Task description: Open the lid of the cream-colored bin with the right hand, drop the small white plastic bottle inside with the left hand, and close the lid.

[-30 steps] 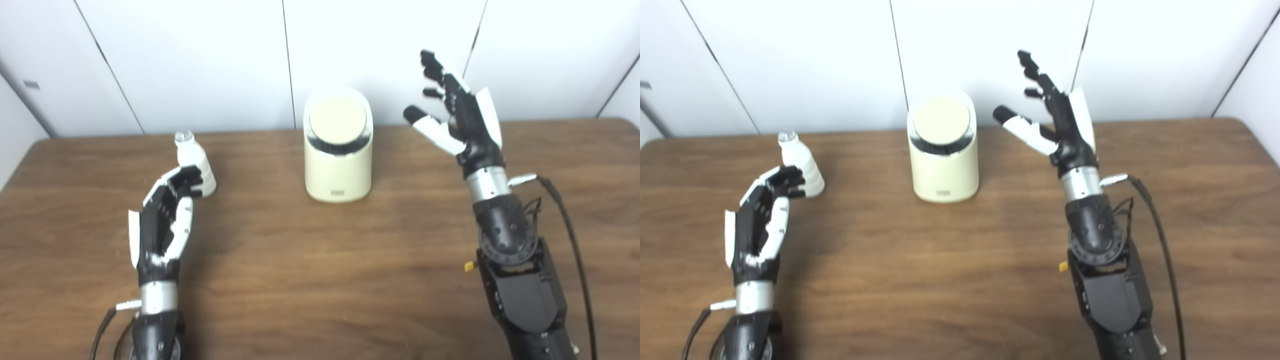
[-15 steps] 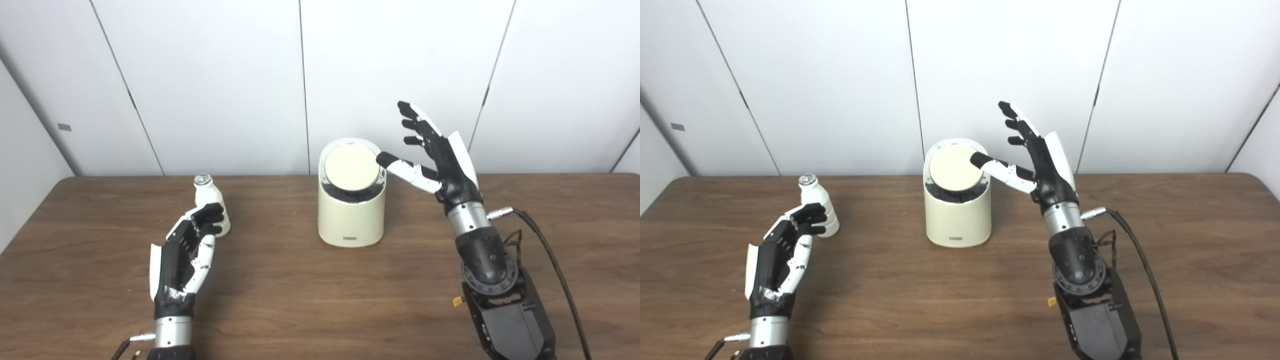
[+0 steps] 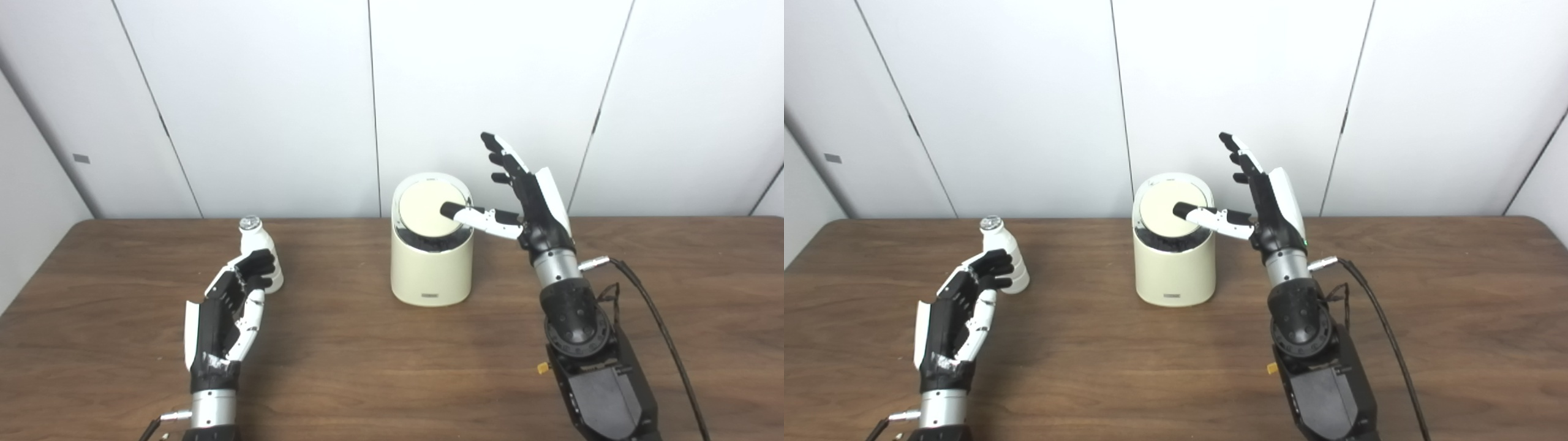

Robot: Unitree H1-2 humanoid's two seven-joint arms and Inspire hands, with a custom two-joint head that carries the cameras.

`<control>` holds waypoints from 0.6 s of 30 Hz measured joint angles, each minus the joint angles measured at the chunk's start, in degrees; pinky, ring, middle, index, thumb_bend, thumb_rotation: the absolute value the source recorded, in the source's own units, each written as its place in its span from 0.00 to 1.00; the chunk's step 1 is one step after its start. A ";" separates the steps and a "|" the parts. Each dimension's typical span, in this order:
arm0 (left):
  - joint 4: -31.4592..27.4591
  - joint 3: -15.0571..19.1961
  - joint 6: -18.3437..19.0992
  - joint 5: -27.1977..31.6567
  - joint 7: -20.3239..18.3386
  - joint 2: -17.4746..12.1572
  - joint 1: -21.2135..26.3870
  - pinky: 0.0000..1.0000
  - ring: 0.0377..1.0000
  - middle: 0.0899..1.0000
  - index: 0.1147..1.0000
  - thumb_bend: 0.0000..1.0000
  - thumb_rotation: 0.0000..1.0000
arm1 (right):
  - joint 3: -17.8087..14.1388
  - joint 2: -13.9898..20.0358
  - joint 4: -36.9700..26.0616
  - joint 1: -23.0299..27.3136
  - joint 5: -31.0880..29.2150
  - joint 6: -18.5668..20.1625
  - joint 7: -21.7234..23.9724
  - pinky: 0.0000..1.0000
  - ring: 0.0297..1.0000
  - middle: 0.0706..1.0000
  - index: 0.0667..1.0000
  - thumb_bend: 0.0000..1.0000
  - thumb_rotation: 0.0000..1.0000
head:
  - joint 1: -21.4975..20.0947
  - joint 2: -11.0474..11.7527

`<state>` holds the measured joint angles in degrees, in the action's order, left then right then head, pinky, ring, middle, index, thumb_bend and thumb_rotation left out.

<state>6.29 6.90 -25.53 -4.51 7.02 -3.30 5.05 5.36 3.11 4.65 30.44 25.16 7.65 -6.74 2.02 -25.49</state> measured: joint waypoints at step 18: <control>0.16 0.01 -0.03 0.00 0.06 0.03 0.14 0.67 0.71 0.71 0.69 0.19 0.52 | 2.10 -0.59 6.81 4.55 6.07 4.31 -4.77 0.61 0.77 0.90 0.88 0.94 0.25 | -0.18 0.18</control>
<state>6.45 6.91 -25.56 -4.50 7.09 -3.27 5.19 7.46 2.52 11.46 34.98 31.23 11.97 -11.51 1.85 -25.31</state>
